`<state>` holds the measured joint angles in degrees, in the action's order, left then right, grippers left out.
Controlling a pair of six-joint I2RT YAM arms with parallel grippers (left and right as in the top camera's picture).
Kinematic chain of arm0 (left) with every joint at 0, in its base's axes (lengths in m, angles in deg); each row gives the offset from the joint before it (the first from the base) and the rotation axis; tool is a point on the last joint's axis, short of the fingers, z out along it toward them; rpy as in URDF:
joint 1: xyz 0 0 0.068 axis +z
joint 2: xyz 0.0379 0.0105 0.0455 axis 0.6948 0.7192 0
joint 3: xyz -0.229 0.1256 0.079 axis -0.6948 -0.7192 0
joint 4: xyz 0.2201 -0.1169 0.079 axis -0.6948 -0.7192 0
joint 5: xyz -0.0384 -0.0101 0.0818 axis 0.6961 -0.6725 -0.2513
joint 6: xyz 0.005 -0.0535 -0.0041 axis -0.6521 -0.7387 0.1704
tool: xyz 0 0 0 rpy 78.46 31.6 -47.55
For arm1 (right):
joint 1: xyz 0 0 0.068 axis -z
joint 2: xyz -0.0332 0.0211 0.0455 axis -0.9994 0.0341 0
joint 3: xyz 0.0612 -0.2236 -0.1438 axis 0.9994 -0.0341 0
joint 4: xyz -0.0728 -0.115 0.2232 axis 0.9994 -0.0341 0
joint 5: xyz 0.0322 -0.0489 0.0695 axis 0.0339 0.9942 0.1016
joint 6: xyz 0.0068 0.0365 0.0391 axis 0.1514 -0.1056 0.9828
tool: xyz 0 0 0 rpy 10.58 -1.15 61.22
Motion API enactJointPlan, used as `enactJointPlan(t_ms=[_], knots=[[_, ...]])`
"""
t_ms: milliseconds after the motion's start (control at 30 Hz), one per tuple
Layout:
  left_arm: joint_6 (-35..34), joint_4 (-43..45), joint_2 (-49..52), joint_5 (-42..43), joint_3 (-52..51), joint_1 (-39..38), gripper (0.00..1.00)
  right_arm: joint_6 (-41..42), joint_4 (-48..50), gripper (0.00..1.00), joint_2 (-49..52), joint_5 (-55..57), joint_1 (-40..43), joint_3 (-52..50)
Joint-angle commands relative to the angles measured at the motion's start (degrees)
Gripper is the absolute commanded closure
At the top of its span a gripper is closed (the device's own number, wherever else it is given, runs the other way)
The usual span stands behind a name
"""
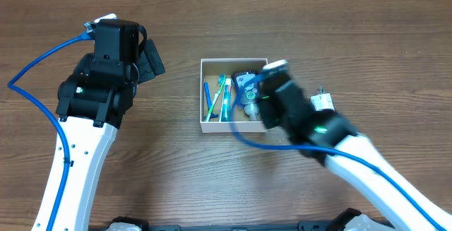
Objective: Pack container
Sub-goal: 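Move the right gripper to the green-and-white 100g packet and grasp it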
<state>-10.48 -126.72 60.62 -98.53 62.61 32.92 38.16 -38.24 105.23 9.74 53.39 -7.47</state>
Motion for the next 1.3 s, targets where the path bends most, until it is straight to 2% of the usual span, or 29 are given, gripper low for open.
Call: enactJointPlan(t_ms=[0, 133, 233, 367, 500, 700, 1100, 1267], knots=[[1.27, 0.09, 0.39, -0.57, 0.61, 0.22, 0.0, 7.72, -6.62, 0.34, -4.52, 3.28, 10.14, 1.27], [1.27, 0.11, 0.39, -0.57, 0.61, 0.22, 0.0, 7.52, -10.69, 0.21, -4.17, -1.53, 23.54, 0.61], [1.27, 0.09, 0.39, -0.57, 0.61, 0.22, 0.0, 2.82, -10.4, 0.2, -2.01, -10.84, 32.98, 0.2], [1.27, 0.09, 0.39, -0.57, 0.61, 0.22, 0.0, -3.63, -9.27, 0.19, 3.15, -16.85, 39.45, 0.2], [1.27, 0.09, 0.39, -0.57, 0.61, 0.22, 0.0, -6.03, -7.08, 0.14, 10.36, -17.75, 40.11, 0.2], [1.27, 0.09, 0.39, -0.57, 0.61, 0.22, 0.0, -11.41, -2.75, 0.13, 20.57, -18.78, 36.63, 0.2], [1.27, 0.09, 0.39, -0.57, 0.61, 0.22, 0.0, -12.52, -0.61, 0.13, 31.19, -16.83, 34.71, 0.17], [1.27, 0.09, 0.39, -0.57, 0.61, 0.22, 0.0, -12.5, 0.11, 0.14, 32.68, -16.85, 34.71, 0.17]])
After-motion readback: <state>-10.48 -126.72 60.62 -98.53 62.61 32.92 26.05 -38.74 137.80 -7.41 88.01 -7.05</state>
